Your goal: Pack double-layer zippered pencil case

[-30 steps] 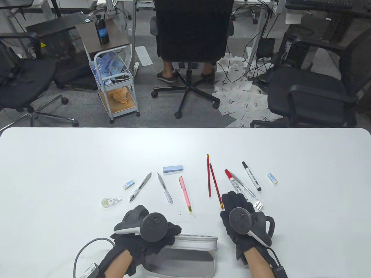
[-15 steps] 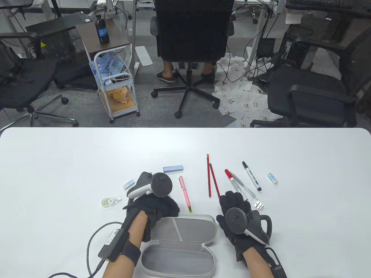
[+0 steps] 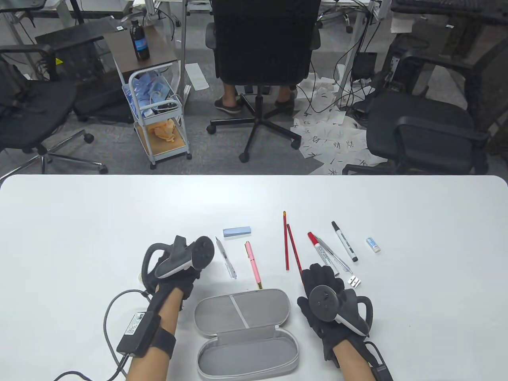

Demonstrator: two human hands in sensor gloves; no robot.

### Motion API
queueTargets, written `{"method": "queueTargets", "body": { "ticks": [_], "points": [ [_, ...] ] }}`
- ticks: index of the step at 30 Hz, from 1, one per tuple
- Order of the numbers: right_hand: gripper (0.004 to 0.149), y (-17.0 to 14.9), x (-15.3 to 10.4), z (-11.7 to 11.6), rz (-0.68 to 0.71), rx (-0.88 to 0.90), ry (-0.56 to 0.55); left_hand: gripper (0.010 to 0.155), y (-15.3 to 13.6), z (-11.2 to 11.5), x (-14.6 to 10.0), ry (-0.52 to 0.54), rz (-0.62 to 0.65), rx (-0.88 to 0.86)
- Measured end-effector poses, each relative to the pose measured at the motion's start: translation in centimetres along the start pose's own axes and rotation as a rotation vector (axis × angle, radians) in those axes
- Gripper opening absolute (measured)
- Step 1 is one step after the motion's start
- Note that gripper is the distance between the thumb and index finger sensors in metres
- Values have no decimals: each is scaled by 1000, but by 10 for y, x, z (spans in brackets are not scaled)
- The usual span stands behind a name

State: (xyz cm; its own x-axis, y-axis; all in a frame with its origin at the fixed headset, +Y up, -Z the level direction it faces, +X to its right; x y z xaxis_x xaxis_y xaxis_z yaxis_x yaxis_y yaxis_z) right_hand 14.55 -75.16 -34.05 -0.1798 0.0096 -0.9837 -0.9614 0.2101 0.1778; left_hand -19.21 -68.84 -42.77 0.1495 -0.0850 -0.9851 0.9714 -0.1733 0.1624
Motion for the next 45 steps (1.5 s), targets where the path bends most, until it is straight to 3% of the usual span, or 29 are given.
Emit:
{"method": "queueTargets", "body": {
  "ticks": [4, 9, 13, 17, 20, 25, 31, 35, 38, 41, 45],
  "points": [
    [69, 0, 2, -2, -1, -6, 9, 39, -24, 12, 2, 6, -113, -23],
    [70, -4, 4, -5, -11, 2, 25, 44, -12, 36, 15, -26, -133, 24],
    [71, -6, 5, -7, -26, -8, 38, 57, -5, 55, 28, -162, -199, 104],
    [72, -6, 5, -8, -24, -27, 44, 50, 0, 69, 35, -243, -189, 59],
    [72, -6, 5, -9, -22, -10, 55, 43, 2, 70, 38, -249, -162, 77],
    [73, -6, 5, -9, -21, -15, 56, 46, 7, 70, 41, -254, -141, 95],
    [74, -3, 4, -8, 4, -52, 65, 46, 8, 65, 37, -178, -137, 117],
    [74, -2, 3, -8, 12, -42, 60, 46, 6, 39, 23, -97, -111, -19],
    [73, -2, 5, -6, 15, -42, 42, 46, 22, 9, -2, -24, 15, -47],
    [73, -3, 5, -4, 7, -28, 37, 46, 53, -7, -49, -8, 230, -114],
    [73, -4, 5, -4, 6, -28, 39, 45, 95, 1, -110, -47, 451, -107]
  ]
}}
Point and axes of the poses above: the tracker on the back of each hand, its own y axis roughly to the thumb side, its own x axis roughly from the wrist to the fingertips, z = x × y, the point moved 3 cm from there along x, roughly from the wrist to the fingertips, and after that the axes turned 1 degree about -y, right-handed, at the moved point
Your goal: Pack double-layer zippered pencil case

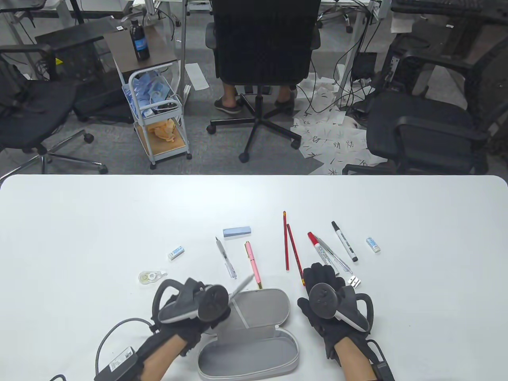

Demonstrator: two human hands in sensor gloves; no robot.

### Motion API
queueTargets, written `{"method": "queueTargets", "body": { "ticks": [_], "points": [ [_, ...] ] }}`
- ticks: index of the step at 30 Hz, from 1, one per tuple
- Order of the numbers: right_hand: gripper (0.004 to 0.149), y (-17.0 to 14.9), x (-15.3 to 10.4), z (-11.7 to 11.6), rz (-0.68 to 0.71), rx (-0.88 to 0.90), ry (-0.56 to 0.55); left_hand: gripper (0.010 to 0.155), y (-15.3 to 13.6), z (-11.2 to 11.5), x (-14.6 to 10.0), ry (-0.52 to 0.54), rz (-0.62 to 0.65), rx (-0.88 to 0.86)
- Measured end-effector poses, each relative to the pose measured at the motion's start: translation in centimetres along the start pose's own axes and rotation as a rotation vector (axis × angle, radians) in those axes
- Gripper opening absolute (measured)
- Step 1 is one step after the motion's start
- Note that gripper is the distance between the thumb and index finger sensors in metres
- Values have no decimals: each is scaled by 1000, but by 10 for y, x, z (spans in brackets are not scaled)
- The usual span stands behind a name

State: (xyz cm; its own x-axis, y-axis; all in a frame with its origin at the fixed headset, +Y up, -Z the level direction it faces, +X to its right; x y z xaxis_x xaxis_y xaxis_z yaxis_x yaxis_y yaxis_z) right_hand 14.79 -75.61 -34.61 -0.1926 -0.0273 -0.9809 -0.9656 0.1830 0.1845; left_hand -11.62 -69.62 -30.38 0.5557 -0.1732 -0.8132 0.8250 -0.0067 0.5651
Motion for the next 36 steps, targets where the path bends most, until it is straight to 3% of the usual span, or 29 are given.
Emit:
{"method": "queueTargets", "body": {
  "ticks": [4, 8, 15, 18, 20, 24, 26, 28, 30, 36],
  "points": [
    [73, 1, -1, 0, -2, -9, 5, 45, 39, 30, -12, -93, 111, 39],
    [73, 2, -3, 0, 4, -12, 9, 43, 41, 53, -8, -152, 99, 108],
    [73, 2, -3, 0, 6, -3, 13, 45, 33, 53, -8, -142, 72, 129],
    [73, 3, -4, 1, 7, -4, 15, 52, 24, 41, -7, -116, 57, 52],
    [73, 3, -3, 1, 9, 0, 12, 49, 11, 20, -2, -37, 15, -40],
    [73, 4, -2, 1, 16, 6, 9, 43, -25, -25, 33, 108, -132, -48],
    [74, 5, -2, 2, 30, 13, 5, 47, -46, -31, 64, 32, -223, -10],
    [74, 5, -3, 5, 30, 26, -9, 53, -72, -19, 102, -183, -311, -43],
    [74, 5, -3, 5, 25, 29, -12, 56, -84, -7, 121, -254, -326, -77],
    [74, 1, 0, 3, 16, 50, 0, 58, -88, 41, 147, -627, -364, -127]
  ]
}}
Point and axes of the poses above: the tracker on the back of each hand, its own y axis roughly to the thumb side, its own x axis roughly from the wrist to the fingertips, z = x × y, the point moved 3 cm from there along x, roughly from the wrist to the fingertips, and after that the axes turned 1 degree about -y, right-handed, at the moved point
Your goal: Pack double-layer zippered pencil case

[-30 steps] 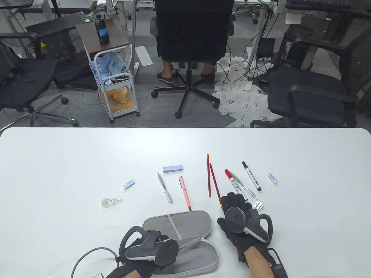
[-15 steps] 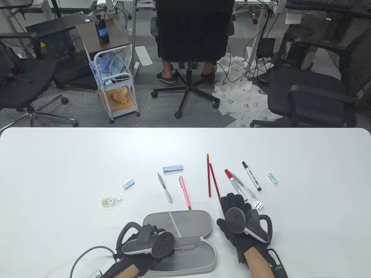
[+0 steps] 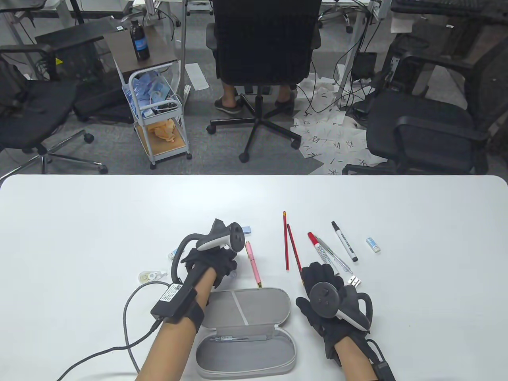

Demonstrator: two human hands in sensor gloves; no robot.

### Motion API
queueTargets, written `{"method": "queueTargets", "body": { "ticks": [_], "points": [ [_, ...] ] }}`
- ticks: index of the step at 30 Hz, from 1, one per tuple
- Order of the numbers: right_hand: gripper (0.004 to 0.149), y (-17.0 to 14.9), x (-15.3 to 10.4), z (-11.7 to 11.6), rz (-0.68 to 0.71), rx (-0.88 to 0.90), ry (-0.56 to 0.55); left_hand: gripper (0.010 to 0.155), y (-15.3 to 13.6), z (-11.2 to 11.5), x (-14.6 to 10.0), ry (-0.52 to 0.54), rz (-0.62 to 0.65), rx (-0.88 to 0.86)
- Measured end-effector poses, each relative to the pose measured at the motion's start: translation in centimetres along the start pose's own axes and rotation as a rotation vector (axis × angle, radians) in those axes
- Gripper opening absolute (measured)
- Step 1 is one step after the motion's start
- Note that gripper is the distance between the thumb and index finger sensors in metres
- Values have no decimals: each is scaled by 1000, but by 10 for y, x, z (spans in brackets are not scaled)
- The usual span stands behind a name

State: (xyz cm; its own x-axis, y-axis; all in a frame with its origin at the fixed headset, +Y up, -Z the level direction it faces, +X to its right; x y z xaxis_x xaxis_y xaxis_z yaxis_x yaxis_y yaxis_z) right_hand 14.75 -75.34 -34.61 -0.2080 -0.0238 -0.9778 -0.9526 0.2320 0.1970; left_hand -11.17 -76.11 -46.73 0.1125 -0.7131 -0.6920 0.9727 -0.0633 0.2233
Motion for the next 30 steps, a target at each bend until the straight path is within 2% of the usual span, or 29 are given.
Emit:
{"method": "queueTargets", "body": {
  "ticks": [4, 8, 10, 12, 22, 26, 28, 30],
  "points": [
    [73, 0, 0, 0, 5, 3, 3, 61, 2, -2, 7, 41, 2, -7],
    [73, 2, 1, 0, 17, 11, 2, 53, 4, -5, 12, 101, -22, 23],
    [73, 2, 1, 1, 19, 2, 1, 48, 7, -5, 14, 135, -41, 104],
    [73, 2, 1, 1, 17, 3, 1, 48, 7, -4, 15, 128, -57, 184],
    [72, -1, 2, -4, 14, 15, 30, 47, -18, 2, 9, 111, -70, 115],
    [72, -1, 2, -2, 17, 18, 23, 48, -33, 1, -8, 141, -7, 0],
    [72, -1, 2, -2, 18, 17, 21, 49, -31, -2, -24, 181, 49, 7],
    [72, -1, 2, -2, 19, 17, 21, 49, -22, -5, -51, 251, 152, 65]
  ]
}}
Point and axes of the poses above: the tracker on the back of each hand, its own y axis roughly to the thumb side, its own x axis roughly from the wrist to the fingertips, z = x × y, the point moved 3 cm from there along x, roughly from the wrist to the fingertips, and after that the axes turned 1 degree about -y, right-handed, at the moved point
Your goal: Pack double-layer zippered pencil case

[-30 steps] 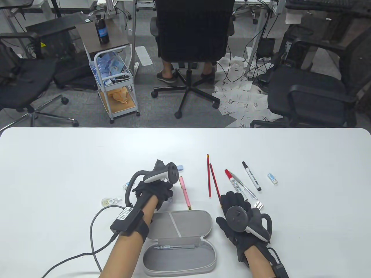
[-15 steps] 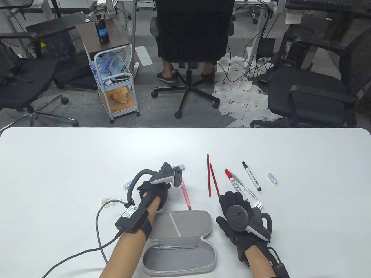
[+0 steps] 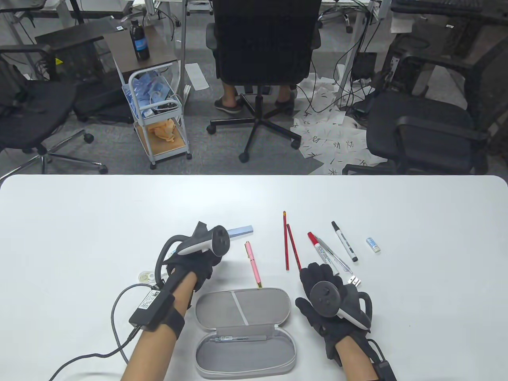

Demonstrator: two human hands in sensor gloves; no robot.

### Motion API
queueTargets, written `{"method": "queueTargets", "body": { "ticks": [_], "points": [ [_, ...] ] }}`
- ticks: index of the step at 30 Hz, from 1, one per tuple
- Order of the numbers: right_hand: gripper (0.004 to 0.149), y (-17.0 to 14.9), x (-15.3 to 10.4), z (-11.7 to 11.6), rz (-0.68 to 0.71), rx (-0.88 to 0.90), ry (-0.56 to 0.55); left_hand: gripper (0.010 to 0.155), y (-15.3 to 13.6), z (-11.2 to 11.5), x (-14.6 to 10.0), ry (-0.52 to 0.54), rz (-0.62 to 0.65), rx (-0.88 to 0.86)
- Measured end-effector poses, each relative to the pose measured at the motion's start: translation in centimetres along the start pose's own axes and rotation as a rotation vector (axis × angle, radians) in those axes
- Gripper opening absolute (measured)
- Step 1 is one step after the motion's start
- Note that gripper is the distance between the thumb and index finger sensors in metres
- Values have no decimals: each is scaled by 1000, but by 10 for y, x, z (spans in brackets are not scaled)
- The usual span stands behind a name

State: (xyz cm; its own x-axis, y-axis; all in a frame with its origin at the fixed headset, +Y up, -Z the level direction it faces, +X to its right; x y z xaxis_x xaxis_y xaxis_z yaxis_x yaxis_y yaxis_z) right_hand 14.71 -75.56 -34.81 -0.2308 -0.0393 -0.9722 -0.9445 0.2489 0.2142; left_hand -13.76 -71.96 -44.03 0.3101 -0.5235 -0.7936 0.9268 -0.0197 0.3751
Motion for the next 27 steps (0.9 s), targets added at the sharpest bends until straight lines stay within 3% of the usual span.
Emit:
{"method": "queueTargets", "body": {
  "ticks": [5, 8, 13, 16, 20, 23, 27],
  "points": [
    [72, 1, 0, -1, 3, 0, 8, 44, 51, 3, -63, 78, 329, 78],
    [71, 2, 1, 2, 12, -1, -1, 38, 82, 24, -90, 54, 416, 148],
    [71, 1, -2, 3, 8, 7, -10, 37, 113, 73, -93, -52, 462, 279],
    [71, 1, -2, 4, 8, -18, -10, 38, 120, 83, -94, -74, 468, 294],
    [70, 1, -1, 3, 6, -2, -3, 38, 116, 63, -97, -31, 468, 246],
    [68, -1, -2, 5, -2, -4, -6, 37, 104, 33, -96, 33, 472, 152],
    [68, -4, -2, 8, -7, 20, -19, 42, 89, -9, -67, 172, 395, 131]
  ]
}}
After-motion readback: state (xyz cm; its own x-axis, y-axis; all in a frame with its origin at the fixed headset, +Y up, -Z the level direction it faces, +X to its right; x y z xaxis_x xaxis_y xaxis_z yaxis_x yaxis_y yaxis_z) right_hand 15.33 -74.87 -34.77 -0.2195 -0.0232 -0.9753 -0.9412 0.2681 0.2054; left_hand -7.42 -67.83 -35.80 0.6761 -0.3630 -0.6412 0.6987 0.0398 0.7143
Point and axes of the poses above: the tracker on the back of each hand, its own y axis roughly to the thumb side, its own x axis roughly from the wrist to the fingertips, z = x × y, the point moved 3 cm from there along x, roughly from the wrist to the fingertips, and after that the axes turned 1 degree about -y, right-handed, at the moved point
